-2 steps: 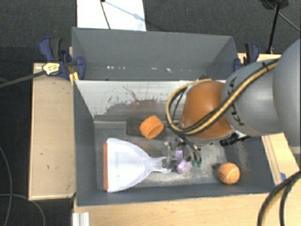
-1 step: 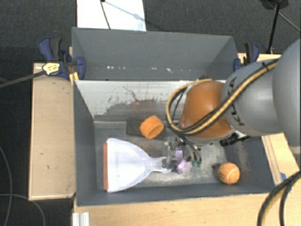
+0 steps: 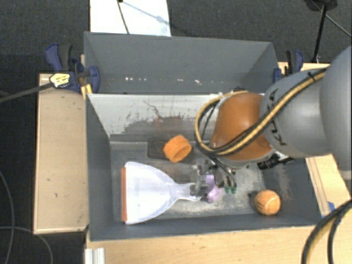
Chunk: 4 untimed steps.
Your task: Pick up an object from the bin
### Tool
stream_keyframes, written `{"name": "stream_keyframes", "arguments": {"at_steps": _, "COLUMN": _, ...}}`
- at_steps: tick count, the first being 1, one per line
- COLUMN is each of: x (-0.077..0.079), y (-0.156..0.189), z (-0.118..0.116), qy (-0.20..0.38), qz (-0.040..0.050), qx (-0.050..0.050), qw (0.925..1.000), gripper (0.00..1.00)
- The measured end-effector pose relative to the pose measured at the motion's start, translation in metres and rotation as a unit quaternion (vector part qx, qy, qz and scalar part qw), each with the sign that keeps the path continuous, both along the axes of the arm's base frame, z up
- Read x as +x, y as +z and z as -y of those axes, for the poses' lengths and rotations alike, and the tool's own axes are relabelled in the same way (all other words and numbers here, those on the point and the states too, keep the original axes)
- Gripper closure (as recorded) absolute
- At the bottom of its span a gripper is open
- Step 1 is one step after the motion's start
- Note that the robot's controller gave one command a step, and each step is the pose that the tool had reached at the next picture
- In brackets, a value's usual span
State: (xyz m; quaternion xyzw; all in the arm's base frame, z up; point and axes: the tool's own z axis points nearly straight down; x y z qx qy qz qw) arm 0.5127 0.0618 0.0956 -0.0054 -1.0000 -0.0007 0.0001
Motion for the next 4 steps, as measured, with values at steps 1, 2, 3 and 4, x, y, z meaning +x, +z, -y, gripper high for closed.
{"name": "stream_keyframes", "arguments": {"at_steps": 1, "x": 0.004, "y": 0.030, "z": 0.004, "qy": 0.001, "qz": 0.0019, "qx": -0.001, "qw": 1.0000, "gripper": 1.00}}
{"name": "stream_keyframes", "arguments": {"at_steps": 2, "x": 0.012, "y": 0.039, "z": -0.010, "qy": 0.004, "qz": 0.0033, "qx": 0.000, "qw": 1.0000, "gripper": 1.00}}
{"name": "stream_keyframes", "arguments": {"at_steps": 3, "x": 0.006, "y": 0.047, "z": -0.016, "qy": 0.007, "qz": 0.0013, "qx": 0.000, "qw": 1.0000, "gripper": 1.00}}
{"name": "stream_keyframes", "arguments": {"at_steps": 4, "x": 0.002, "y": 0.045, "z": -0.028, "qy": 0.010, "qz": 0.0013, "qx": 0.000, "qw": 1.0000, "gripper": 1.00}}
